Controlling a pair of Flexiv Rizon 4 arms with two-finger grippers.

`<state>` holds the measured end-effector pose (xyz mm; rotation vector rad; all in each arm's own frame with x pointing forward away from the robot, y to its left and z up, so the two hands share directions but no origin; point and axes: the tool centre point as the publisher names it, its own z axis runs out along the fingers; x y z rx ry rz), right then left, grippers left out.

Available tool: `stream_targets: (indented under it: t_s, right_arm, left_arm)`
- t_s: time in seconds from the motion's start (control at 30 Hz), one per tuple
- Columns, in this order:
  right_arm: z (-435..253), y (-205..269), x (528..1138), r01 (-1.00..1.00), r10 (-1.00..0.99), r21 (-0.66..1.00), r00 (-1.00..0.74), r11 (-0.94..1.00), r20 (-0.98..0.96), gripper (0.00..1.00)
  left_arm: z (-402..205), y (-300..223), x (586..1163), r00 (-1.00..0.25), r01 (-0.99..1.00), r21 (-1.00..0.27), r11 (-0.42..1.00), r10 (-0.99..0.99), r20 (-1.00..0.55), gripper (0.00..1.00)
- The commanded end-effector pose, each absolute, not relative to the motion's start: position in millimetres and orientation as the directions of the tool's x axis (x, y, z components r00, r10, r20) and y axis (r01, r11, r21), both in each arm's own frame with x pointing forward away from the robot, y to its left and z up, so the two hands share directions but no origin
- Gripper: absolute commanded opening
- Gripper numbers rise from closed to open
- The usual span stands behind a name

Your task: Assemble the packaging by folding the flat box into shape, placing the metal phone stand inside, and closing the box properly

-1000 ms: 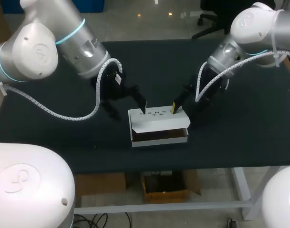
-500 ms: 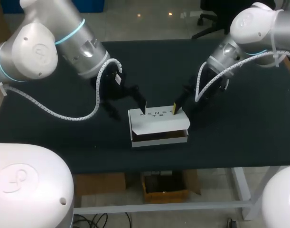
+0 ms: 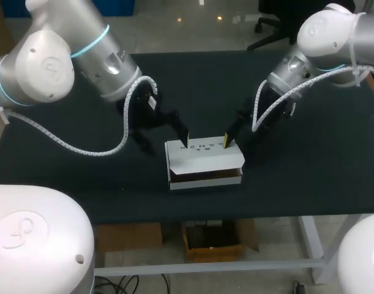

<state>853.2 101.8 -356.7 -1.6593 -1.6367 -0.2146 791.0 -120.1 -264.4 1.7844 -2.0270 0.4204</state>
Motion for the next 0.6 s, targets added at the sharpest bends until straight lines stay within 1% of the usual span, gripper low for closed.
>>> stream_targets:
  t_s: [0.03, 0.13, 0.37, 0.47, 0.6]
  right_arm:
    - [-356.5, 102.4, 853.3, 0.905, 0.776, -0.402, 0.156, 0.136, 0.612, 0.53]
    - [-356.5, 102.4, 853.3, 0.905, 0.776, -0.402, 0.156, 0.136, 0.612, 0.50]
    - [-356.5, 102.4, 853.3, 0.905, 0.776, -0.402, 0.156, 0.136, 0.612, 0.51]
    - [-356.5, 102.4, 853.3, 0.905, 0.776, -0.402, 0.156, 0.136, 0.612, 0.50]
    - [-356.5, 102.4, 853.3, 0.905, 0.776, -0.402, 0.156, 0.136, 0.612, 0.52]
  left_arm:
    - [-263.8, -119.3, 790.9, -0.100, -0.990, 0.042, 0.138, -0.868, 0.486, 1.00]
    - [-264.1, -118.9, 791.0, -0.099, -0.990, 0.044, 0.138, -0.868, 0.486, 1.00]
    - [-265.1, -118.9, 791.5, -0.100, -0.989, 0.046, 0.140, -0.868, 0.487, 1.00]
    - [-265.2, -119.0, 791.5, -0.102, -0.989, 0.045, 0.141, -0.868, 0.486, 1.00]
    - [-265.3, -120.1, 791.3, -0.106, -0.989, 0.043, 0.145, -0.868, 0.485, 1.00]
